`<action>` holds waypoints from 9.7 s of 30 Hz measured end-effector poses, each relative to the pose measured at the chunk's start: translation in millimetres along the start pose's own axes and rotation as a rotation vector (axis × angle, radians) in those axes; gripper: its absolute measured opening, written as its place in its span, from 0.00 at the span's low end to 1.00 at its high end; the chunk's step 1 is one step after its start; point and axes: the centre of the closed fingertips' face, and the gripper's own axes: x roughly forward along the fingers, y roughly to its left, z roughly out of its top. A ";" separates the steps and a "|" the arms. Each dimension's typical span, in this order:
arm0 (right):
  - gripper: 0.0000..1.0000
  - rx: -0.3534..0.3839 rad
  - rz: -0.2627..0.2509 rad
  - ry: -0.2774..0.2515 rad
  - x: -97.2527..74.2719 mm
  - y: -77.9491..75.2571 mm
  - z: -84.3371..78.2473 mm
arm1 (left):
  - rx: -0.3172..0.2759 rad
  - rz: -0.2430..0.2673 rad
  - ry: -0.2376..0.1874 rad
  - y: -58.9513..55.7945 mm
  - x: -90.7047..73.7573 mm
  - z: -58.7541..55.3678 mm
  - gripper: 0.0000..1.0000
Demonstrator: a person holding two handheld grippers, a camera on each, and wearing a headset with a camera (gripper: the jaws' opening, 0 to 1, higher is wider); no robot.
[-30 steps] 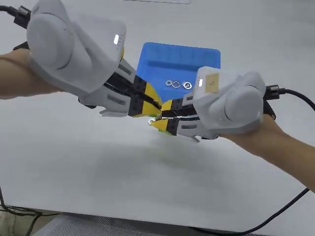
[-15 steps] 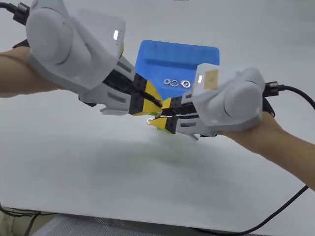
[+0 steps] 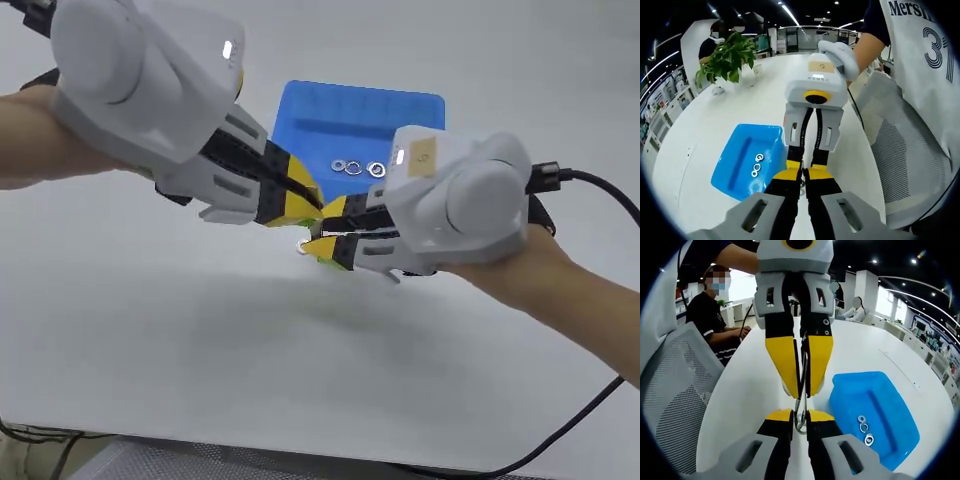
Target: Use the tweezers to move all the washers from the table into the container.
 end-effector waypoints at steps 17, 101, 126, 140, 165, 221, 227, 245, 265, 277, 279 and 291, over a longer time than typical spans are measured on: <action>0.09 -0.027 -0.012 -0.001 -6.4 6.2 8.6 | 0.022 -0.028 0.012 -13.2 -6.2 7.2 0.08; 0.11 -0.035 -0.150 0.013 -33.3 -99.9 8.1 | 0.152 0.000 -0.004 82.5 8.1 39.5 0.08; 0.09 -0.174 -0.087 -0.063 -56.4 -17.6 66.1 | 0.209 0.034 -0.005 -6.3 -51.2 63.5 0.07; 0.09 -0.170 -0.025 -0.036 -40.3 23.1 56.1 | 0.151 0.033 -0.004 -43.0 -46.3 43.8 0.07; 0.10 -0.129 -0.002 0.011 -1.5 15.4 31.9 | 0.057 0.058 0.020 -23.9 -34.7 -0.1 0.08; 0.09 -0.045 0.010 0.030 15.7 4.1 7.5 | 0.023 0.003 0.047 -4.7 -11.9 -15.5 0.07; 0.09 -0.059 0.023 0.045 15.5 8.0 8.8 | 0.025 -0.008 0.057 -9.0 -12.7 -14.9 0.07; 0.09 -0.079 -0.028 0.006 -18.7 1.4 46.8 | 0.083 0.017 0.039 -11.2 -43.2 29.9 0.07; 0.09 -0.111 -0.119 -0.024 -31.4 -63.4 62.2 | 0.168 0.056 0.028 50.9 -48.9 51.4 0.07; 0.10 -0.062 -0.113 0.024 -16.1 -88.9 25.1 | 0.142 0.027 0.053 79.2 -13.0 29.3 0.07; 0.10 -0.054 -0.110 0.030 -13.3 -91.1 19.9 | 0.138 0.026 0.060 81.8 -8.9 25.0 0.07; 0.10 -0.040 -0.084 0.061 -1.9 -92.6 -0.4 | 0.089 0.000 0.066 90.9 9.9 5.0 0.07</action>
